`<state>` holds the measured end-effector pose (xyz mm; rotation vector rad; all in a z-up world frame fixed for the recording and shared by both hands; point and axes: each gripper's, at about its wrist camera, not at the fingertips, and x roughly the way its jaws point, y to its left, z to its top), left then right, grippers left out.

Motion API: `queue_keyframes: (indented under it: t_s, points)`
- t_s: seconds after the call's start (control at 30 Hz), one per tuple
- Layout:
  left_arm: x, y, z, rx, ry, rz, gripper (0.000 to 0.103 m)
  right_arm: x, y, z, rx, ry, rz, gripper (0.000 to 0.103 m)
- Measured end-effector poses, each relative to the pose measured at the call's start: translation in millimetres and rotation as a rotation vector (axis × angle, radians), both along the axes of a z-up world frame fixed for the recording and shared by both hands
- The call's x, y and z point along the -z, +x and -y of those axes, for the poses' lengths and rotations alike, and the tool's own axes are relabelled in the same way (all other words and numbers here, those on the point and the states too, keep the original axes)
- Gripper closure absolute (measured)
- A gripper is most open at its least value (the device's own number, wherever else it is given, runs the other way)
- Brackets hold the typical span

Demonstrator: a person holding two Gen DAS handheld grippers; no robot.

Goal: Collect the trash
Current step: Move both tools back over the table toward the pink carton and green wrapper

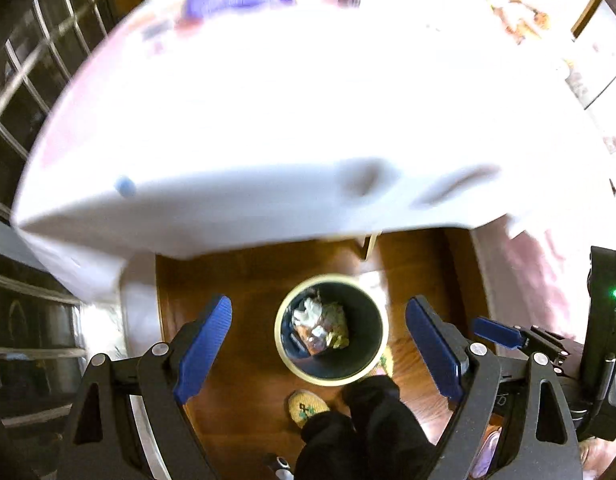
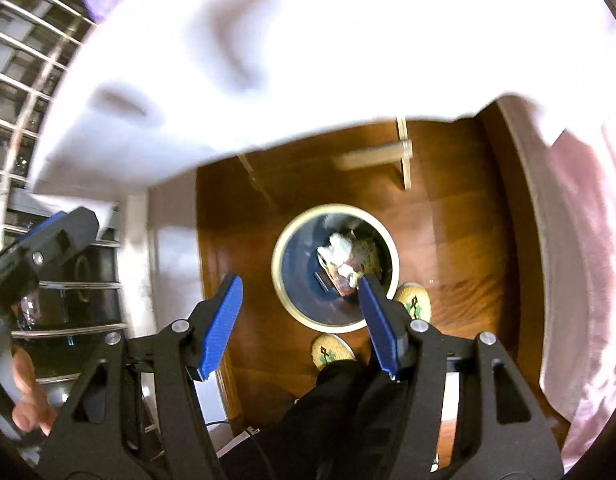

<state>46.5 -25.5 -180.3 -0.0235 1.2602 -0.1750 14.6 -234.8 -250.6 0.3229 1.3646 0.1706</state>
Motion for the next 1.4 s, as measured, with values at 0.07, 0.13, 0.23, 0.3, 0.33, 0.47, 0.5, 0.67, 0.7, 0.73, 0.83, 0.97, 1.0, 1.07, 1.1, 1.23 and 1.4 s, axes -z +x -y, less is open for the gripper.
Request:
queue_keyframes:
  t_s: [0.07,0.13,0.23,0.3,0.33,0.47,0.5,0.67,0.7,0.73,0.83,0.97,1.0,1.07,1.1,1.23,1.4]
  points:
    - [-32,0,-1,0.008,-0.001,0.033,0.013,-28,-1,2,-0.006,0.001,0.033,0.046]
    - [-67,1,0,0.016,-0.001,0.075,0.013,-61,-1,2,-0.015,-0.006,0.076,0.045]
    - [-109,0,1,0.018,-0.003,0.128,0.013,-105,1,3,-0.024,-0.017,0.138,0.046]
    - [-139,4,1,0.020,-0.015,0.159,0.013,-136,5,5,-0.024,-0.021,0.185,0.045]
    - [-147,3,1,0.020,-0.018,0.169,0.013,-145,6,5,-0.024,-0.022,0.204,0.045]
    - [-188,15,4,0.022,-0.025,0.232,0.013,-195,18,8,-0.027,-0.034,0.290,0.046]
    - [-196,20,5,0.025,-0.026,0.240,0.013,-206,22,9,-0.028,-0.039,0.313,0.046]
    - [-226,52,23,0.038,-0.028,0.280,0.013,-255,52,19,-0.032,-0.056,0.416,0.045]
    - [-230,60,28,0.041,-0.023,0.286,0.013,-262,59,21,-0.032,-0.056,0.430,0.045]
    - [-234,71,36,0.045,-0.017,0.296,0.013,-267,67,25,-0.033,-0.056,0.441,0.045]
    - [-238,101,55,0.049,0.020,0.335,0.013,-280,98,41,-0.040,-0.058,0.479,0.045]
    - [-230,161,86,0.060,0.076,0.359,0.013,-281,153,69,-0.046,-0.058,0.503,0.045]
    - [-225,178,93,0.062,0.085,0.352,0.013,-280,168,78,-0.048,-0.052,0.506,0.045]
    - [-215,216,107,0.065,0.104,0.327,0.013,-274,203,92,-0.060,-0.042,0.495,0.045]
    - [-208,233,113,0.066,0.113,0.309,0.013,-270,221,99,-0.067,-0.039,0.483,0.045]
    - [-169,312,140,0.090,0.147,0.212,0.013,-251,296,122,-0.110,-0.018,0.449,0.045]
    - [-111,372,163,0.114,0.195,0.103,0.014,-218,372,133,-0.163,-0.005,0.399,0.045]
